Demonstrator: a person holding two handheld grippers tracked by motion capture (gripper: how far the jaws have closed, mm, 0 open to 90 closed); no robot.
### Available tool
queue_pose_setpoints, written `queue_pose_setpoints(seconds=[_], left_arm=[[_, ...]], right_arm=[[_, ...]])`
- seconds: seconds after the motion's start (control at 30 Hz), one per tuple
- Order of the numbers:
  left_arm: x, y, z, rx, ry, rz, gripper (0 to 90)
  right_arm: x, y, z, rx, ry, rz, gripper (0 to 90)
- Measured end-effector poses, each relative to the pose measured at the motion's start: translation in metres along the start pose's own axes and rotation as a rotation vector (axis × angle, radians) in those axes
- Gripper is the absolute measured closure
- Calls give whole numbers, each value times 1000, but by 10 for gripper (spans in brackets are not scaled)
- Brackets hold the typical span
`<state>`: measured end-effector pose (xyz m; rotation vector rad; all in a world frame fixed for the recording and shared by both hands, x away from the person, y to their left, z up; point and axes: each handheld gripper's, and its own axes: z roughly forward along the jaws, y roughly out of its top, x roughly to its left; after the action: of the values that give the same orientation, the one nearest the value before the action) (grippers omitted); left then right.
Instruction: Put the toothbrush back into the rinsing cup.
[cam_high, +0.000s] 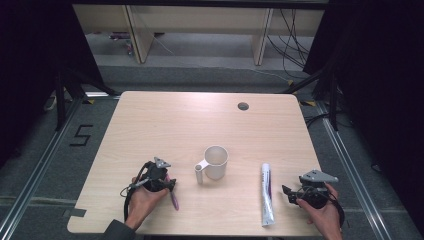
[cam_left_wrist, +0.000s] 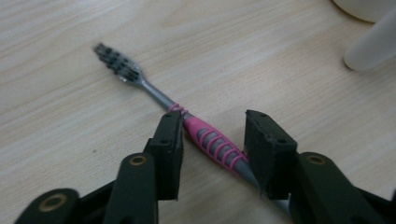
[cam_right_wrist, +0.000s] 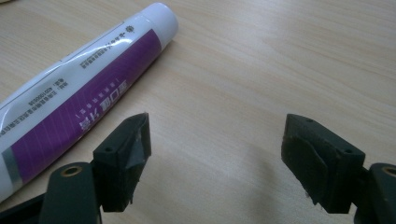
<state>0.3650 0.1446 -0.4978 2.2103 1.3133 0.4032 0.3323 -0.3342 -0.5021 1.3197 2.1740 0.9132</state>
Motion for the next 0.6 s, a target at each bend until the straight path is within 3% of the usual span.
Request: queue_pose_setpoints(seconds=[0.07,0.1,0.27,0.3,0.4,0.6], left_arm=[[1,1,-2,22,-12,23,619],[2,2,-3,37,-22,33,630],[4,4,-5,70,-64,58,678],[4,6,-5,104,-78,69,671],[3,9,-6,130,-64,94,660],[4,15,-6,204,-99,117,728]], right_arm=[[1,0,-1,14,-7,22,252],[0,0,0,-2,6,-3,251],[0,0,0,8,-1,-3,253],[1,0,-1,11,-3,3,254],[1,0,0,18,5,7,255],[0,0,0,14,4,-3,255]])
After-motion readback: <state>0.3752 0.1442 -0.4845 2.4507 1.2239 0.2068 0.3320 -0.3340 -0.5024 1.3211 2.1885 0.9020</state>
